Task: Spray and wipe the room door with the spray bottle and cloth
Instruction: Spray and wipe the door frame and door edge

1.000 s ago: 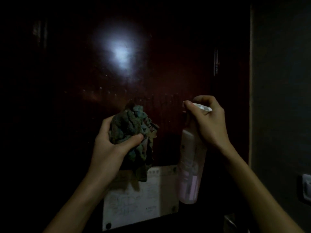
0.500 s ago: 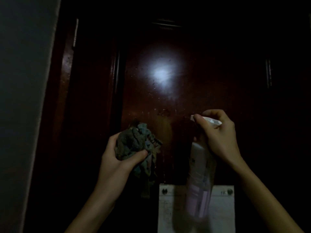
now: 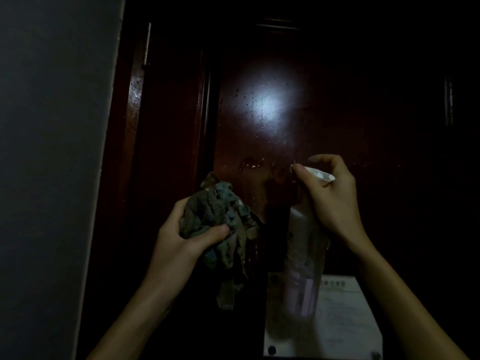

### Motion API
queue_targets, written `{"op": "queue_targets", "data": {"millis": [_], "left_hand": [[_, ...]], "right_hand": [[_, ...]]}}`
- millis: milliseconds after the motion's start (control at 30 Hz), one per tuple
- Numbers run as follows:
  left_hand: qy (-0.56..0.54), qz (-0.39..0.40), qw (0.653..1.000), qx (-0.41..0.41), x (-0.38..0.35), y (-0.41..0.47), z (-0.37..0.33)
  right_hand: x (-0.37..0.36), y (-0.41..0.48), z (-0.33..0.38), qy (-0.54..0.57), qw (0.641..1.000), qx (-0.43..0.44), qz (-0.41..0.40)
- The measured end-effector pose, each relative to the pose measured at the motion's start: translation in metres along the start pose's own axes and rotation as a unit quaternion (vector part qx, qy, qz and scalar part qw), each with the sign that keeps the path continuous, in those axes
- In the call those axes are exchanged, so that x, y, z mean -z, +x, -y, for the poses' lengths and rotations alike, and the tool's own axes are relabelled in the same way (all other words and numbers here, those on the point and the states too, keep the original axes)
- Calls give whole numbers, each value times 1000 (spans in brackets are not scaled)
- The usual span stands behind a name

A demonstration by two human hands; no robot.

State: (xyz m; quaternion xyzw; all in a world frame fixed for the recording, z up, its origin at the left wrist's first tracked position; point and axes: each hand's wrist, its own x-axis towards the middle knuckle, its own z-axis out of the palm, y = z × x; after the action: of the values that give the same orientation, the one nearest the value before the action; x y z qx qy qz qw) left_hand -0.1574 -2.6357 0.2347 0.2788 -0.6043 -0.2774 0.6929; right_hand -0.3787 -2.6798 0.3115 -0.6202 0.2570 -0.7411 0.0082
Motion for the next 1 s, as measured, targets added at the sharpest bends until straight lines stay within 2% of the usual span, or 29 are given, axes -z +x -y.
{"op": "queue_targets", "data": {"millis": [167, 333, 400, 500, 667, 767, 867, 1000], "left_hand": [[-6, 143, 990, -13, 4, -6, 4], [-5, 341, 940, 6, -13, -27, 10], [13, 379, 925, 3, -24, -39, 15], [47, 338, 940, -16, -42, -59, 31], [125, 233, 962, -71, -65, -90, 66], [63, 265, 962, -30, -72, -98, 72], [41, 293, 955, -32, -76, -98, 73], [-28, 303, 952, -20, -80, -99, 75]], "right_hand": [[-6, -16, -7, 3, 996, -29, 83], [-6, -48, -13, 29, 974, -73, 212], [-3, -62, -14, 30, 962, -92, 254], [3, -79, -18, 13, 949, -136, 283], [22, -100, -18, 24, 933, -223, 281], [35, -108, -10, 30, 917, -236, 321], [48, -110, -1, 76, 890, -254, 371], [51, -111, 10, 24, 876, -220, 428]]}}
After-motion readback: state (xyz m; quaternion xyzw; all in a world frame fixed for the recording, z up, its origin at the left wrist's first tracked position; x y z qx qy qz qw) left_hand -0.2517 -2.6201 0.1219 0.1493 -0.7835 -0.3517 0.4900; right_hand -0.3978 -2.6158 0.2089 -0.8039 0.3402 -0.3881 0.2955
